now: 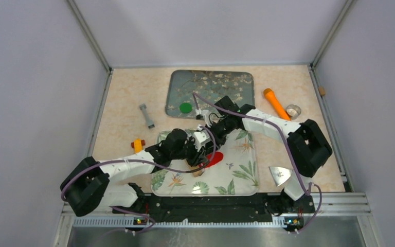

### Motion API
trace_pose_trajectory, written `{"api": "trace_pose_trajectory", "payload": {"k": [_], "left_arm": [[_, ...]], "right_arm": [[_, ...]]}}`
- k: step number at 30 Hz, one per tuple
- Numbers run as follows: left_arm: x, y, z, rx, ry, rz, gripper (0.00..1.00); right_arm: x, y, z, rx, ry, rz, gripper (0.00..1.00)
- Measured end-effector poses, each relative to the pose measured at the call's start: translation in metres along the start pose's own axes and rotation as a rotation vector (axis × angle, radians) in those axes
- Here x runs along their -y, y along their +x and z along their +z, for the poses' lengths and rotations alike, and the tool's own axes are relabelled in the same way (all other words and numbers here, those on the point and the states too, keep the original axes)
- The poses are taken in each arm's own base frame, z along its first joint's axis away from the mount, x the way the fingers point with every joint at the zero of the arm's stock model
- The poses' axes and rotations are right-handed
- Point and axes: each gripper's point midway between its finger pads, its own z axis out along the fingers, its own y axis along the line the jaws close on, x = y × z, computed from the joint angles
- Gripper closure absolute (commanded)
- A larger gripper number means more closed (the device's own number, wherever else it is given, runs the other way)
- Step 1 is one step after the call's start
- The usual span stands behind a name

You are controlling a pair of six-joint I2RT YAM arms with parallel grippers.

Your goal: Roll out the dumpling wrappers from the dough

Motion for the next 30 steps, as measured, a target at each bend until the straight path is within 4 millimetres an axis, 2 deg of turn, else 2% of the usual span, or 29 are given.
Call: {"api": "trace_pose_trajectory", "payload": {"k": [4,5,7,8,9,11,15,19,21,24,27,30], "left_arm": [[-0.001,-0.006,-0.01,-0.015,-0.023,0.008,1.0],[-0.001,-0.012,-0.012,-0.009,-0.029,0.015,0.9],[-0.005,-0.027,-0.016,0.009,-0.052,0.039,0.56],[-0.007,-0.033,-0.016,0.018,-0.061,0.05,0.46],[-0.009,-0.039,-0.017,0.029,-0.069,0.063,0.4],[-0.008,-0.055,-0.018,0.061,-0.062,0.102,0.34],[-0.01,-0.072,-0.022,0.099,-0.042,0.204,0.29],[-0.02,-0.084,-0.043,0.153,-0.05,0.336,0.25],[-0.022,-0.092,-0.055,0.194,-0.058,0.402,0.25],[-0.016,-0.105,-0.065,0.254,-0.035,0.487,0.24],[-0.009,-0.11,-0.061,0.313,0.004,0.54,0.23],[-0.007,-0.107,-0.05,0.364,0.032,0.568,0.22]], "right_arm": [[-0.008,-0.01,-0.004,-0.018,0.003,-0.014,1.0],[-0.009,-0.015,-0.008,-0.016,0.006,-0.024,1.0],[-0.009,-0.026,-0.02,-0.012,0.025,-0.06,1.0],[-0.009,-0.029,-0.025,-0.01,0.03,-0.076,1.0],[-0.009,-0.033,-0.031,-0.005,0.035,-0.094,1.0],[-0.003,-0.039,-0.041,0.005,0.063,-0.142,1.0],[0.017,-0.041,-0.06,-0.003,0.122,-0.223,1.0],[0.024,-0.037,-0.078,-0.023,0.158,-0.355,1.0],[0.015,-0.041,-0.091,-0.008,0.185,-0.484,1.0],[-0.013,-0.048,-0.113,0.035,0.244,-0.753,1.0],[-0.043,-0.053,-0.126,0.061,0.272,-0.993,1.0],[-0.061,-0.057,-0.124,0.053,0.269,-1.167,1.0]]}}
